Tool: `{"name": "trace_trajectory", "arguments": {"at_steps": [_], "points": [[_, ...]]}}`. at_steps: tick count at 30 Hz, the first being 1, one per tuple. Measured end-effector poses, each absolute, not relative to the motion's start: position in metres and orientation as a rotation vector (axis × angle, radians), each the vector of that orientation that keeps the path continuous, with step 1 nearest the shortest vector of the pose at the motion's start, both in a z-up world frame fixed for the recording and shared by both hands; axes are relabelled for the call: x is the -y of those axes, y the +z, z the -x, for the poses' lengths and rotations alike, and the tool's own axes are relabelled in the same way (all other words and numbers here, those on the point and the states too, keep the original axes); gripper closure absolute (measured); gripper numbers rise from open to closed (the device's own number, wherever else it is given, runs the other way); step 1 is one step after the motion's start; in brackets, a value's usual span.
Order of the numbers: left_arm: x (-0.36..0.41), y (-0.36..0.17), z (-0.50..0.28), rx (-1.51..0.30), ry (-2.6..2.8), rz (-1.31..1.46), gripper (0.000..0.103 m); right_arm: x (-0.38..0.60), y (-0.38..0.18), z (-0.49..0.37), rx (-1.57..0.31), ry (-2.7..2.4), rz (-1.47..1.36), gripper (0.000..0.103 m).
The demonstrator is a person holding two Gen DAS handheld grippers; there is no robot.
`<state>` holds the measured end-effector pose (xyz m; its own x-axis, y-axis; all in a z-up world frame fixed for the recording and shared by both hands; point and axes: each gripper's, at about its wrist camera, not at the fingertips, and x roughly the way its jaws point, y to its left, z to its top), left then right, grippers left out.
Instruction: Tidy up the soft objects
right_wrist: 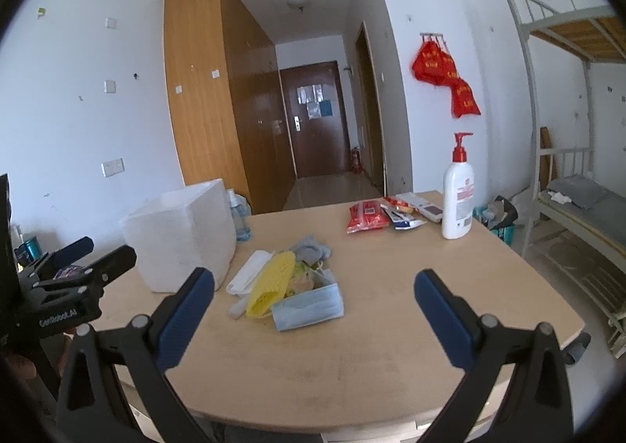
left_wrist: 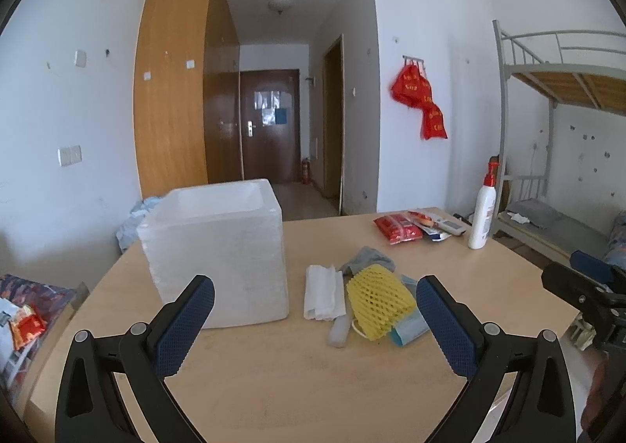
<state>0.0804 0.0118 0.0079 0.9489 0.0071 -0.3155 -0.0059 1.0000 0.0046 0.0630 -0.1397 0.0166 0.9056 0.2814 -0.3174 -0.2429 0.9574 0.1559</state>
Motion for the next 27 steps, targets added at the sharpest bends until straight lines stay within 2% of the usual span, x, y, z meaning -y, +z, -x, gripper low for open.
{"name": "trace_trajectory", "arguments": {"at_steps": [27], "points": [[-0.006,-0.035,-0.189,-0.557,-0.176,0.073,0.000,0.135,-0.027,-0.178,-0.572,0.317,-0.080,0.000]]}}
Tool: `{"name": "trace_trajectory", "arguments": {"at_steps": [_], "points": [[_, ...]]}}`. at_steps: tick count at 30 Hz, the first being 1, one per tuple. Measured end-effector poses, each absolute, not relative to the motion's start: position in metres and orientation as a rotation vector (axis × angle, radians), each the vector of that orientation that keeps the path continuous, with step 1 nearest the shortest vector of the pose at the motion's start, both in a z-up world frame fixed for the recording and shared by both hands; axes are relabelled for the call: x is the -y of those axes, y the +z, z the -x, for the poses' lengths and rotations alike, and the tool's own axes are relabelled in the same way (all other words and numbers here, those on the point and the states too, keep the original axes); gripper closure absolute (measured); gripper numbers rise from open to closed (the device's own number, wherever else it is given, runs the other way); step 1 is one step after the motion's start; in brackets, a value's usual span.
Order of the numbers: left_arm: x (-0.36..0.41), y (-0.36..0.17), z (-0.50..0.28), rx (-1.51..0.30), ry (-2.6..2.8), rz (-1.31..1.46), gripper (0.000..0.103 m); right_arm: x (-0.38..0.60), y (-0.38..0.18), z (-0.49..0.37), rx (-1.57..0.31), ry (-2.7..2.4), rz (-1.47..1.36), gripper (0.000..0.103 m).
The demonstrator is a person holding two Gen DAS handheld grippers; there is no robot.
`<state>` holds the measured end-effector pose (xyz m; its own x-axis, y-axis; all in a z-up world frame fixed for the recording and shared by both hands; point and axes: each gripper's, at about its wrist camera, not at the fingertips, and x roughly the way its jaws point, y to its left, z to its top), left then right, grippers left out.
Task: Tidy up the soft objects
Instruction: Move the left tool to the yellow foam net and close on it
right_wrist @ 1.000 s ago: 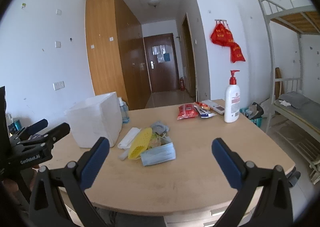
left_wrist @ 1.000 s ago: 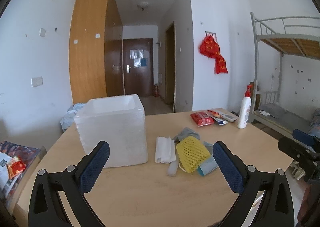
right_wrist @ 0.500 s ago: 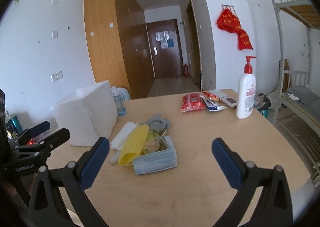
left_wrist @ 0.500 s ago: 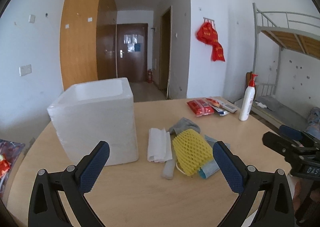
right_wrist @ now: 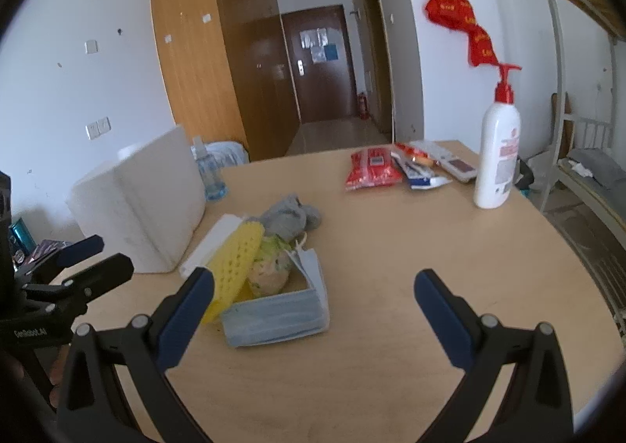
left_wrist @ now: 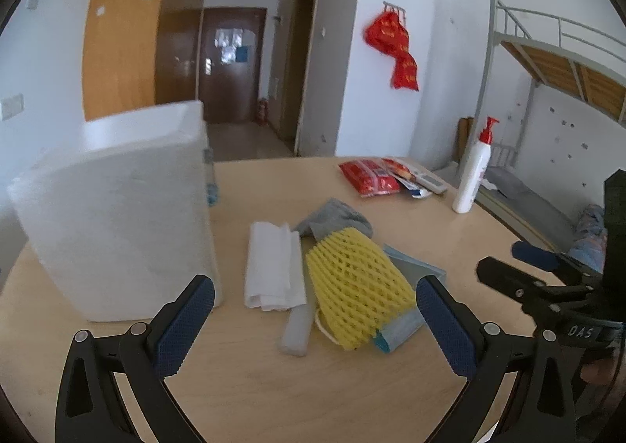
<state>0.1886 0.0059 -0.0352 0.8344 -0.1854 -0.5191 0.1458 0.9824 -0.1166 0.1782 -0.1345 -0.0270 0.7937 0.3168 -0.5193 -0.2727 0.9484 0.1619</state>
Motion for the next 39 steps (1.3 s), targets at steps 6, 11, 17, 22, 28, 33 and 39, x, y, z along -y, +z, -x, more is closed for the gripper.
{"name": "trace_trajectory", "arguments": {"at_steps": [6,11,17,22,28,33,39], "points": [[0.001,-0.042,-0.208,-0.621,-0.238,0.094,0.000,0.133,-0.037,-0.195,-0.634,0.344,-0.073,0.000],[0.007,-0.049,-0.221,-0.670,-0.287,0.113,0.000,0.135,-0.043,-0.205,-0.663,0.342,-0.065,0.000],[0.021,-0.058,-0.232,-0.703,-0.349,0.102,0.000,0.138,-0.048,-0.213,-0.679,0.362,-0.074,0.000],[0.023,-0.068,-0.246,-0.767,-0.382,0.141,0.007,0.143,-0.051,-0.216,-0.698,0.349,-0.079,0.000],[0.021,-0.072,-0.248,-0.754,-0.365,0.145,0.013,0.144,-0.056,-0.220,-0.726,0.354,-0.058,0.000],[0.020,-0.091,-0.260,-0.858,-0.363,0.176,0.035,0.145,-0.059,-0.222,-0.737,0.365,-0.041,0.000],[0.017,-0.089,-0.255,-0.824,-0.364,0.171,0.058,0.143,-0.060,-0.227,-0.746,0.398,-0.047,0.003]]}}
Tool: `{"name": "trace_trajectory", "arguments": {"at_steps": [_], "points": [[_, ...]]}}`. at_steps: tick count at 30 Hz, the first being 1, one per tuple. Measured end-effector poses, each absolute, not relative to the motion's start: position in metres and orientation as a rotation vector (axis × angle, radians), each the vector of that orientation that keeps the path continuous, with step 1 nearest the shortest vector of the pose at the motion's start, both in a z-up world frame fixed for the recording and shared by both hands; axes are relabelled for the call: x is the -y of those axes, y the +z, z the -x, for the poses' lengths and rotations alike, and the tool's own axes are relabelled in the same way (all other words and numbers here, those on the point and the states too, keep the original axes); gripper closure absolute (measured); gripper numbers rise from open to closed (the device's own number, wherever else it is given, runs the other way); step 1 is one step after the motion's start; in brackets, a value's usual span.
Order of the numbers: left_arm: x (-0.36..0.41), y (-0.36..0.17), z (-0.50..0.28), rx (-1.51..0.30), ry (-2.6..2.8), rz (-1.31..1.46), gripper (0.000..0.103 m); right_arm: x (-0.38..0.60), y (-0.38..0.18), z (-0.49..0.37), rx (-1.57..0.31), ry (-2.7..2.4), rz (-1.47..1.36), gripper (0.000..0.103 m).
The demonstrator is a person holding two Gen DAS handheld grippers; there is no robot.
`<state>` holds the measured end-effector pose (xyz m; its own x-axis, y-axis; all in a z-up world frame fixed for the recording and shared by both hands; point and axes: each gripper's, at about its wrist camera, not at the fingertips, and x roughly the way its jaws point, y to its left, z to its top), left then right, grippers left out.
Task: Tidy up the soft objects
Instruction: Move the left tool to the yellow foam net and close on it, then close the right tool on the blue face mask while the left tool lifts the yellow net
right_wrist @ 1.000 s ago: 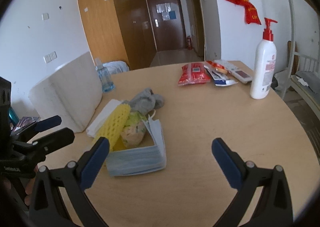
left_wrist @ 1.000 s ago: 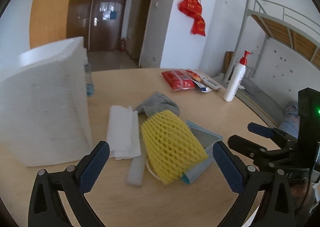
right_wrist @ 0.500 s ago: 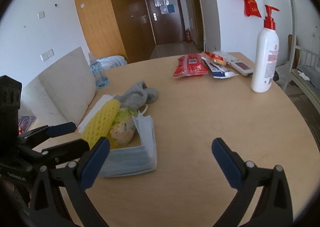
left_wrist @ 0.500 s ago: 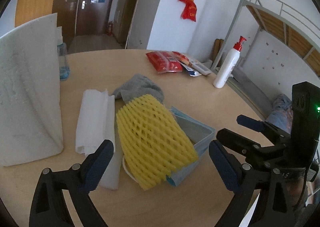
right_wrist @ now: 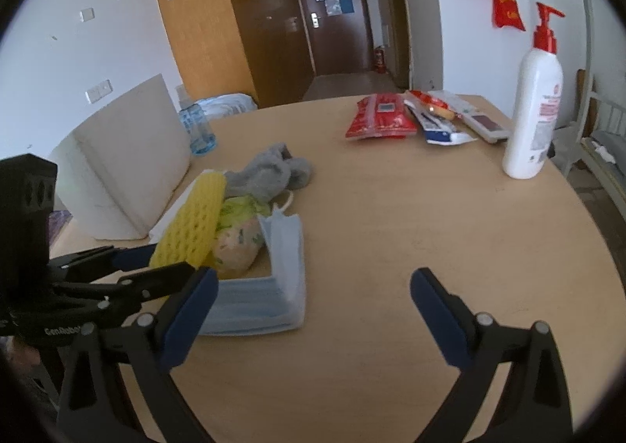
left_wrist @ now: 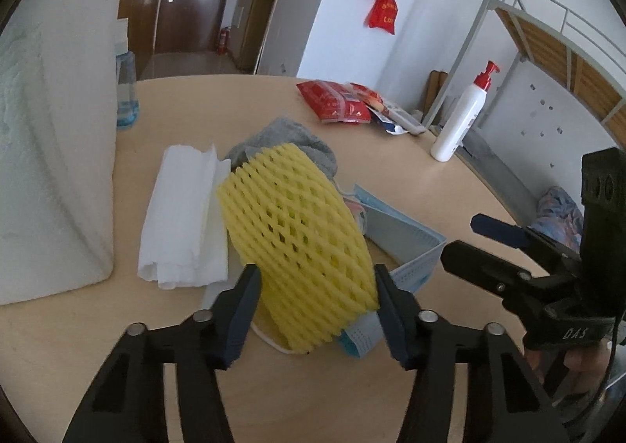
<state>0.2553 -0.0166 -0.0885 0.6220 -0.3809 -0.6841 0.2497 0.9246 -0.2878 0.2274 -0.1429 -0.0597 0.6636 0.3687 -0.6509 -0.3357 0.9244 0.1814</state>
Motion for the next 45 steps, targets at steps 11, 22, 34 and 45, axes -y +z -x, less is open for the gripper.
{"name": "trace_trajectory", "arguments": {"at_steps": [11,22,34,45], "points": [[0.008,-0.091,-0.256,-0.814,-0.369,0.199,0.084,0.130,-0.063,-0.238,-0.764,0.448,-0.065,0.015],[0.006,-0.084,-0.243,-0.737,-0.367,0.177,0.085,0.115,-0.078,-0.243,-0.842,0.467,-0.043,0.056],[0.007,-0.080,-0.235,-0.687,-0.379,0.156,0.085,0.127,-0.080,-0.227,-0.861,0.443,-0.087,0.083],[-0.001,-0.072,-0.225,-0.619,-0.381,0.174,0.085,0.140,-0.057,-0.211,-0.744,0.421,-0.152,0.089]]}}
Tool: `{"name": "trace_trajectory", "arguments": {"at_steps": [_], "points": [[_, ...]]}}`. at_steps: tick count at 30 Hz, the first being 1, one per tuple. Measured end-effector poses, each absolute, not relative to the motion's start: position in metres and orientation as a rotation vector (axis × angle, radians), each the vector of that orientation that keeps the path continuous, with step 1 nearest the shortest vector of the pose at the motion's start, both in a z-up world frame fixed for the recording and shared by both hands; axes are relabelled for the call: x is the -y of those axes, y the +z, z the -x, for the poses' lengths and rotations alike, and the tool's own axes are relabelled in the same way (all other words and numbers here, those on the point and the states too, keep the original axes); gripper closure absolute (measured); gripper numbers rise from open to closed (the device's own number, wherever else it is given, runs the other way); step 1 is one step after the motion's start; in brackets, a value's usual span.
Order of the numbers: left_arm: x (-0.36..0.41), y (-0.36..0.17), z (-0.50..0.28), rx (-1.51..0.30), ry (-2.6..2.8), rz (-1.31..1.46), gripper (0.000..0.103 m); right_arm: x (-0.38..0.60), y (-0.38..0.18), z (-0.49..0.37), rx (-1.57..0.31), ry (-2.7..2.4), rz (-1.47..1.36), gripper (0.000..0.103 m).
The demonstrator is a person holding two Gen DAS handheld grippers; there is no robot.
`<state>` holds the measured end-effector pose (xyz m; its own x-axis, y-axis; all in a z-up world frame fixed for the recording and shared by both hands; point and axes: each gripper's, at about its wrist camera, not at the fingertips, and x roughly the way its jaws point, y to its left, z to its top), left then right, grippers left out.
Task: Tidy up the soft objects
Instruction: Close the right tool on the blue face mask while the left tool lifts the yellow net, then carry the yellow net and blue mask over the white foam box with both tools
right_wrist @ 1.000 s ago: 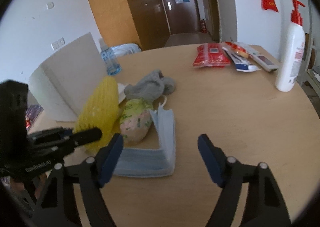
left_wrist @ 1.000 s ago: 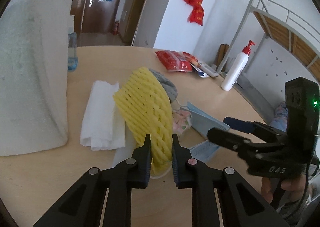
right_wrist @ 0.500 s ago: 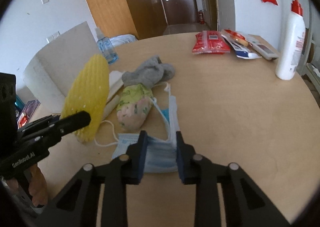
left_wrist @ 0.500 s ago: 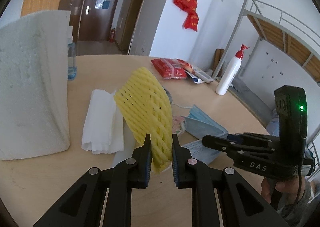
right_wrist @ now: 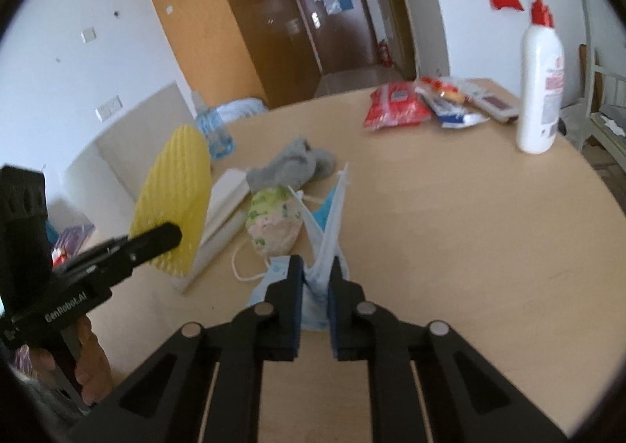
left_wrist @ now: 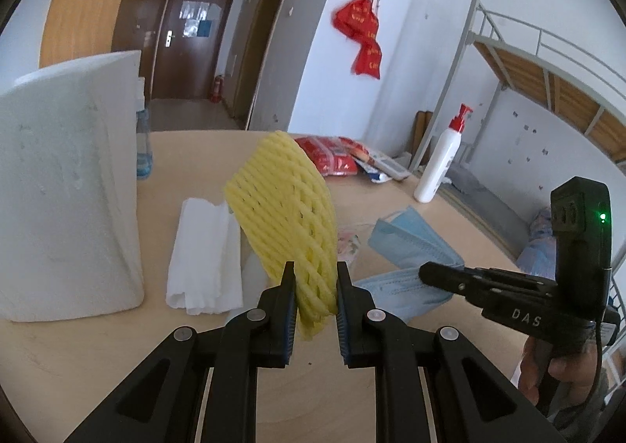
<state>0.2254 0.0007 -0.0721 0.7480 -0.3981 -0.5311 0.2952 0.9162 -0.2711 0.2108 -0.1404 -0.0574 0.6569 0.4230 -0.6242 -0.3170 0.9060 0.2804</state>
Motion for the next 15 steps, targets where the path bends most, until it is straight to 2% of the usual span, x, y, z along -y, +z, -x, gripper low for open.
{"name": "trace_trajectory", "arguments": {"at_steps": [15], "points": [[-0.010,-0.038,-0.189,-0.518,-0.372,0.149,0.085,0.154,-0.017,-0.182,-0.609,0.381,-0.166,0.089]]}}
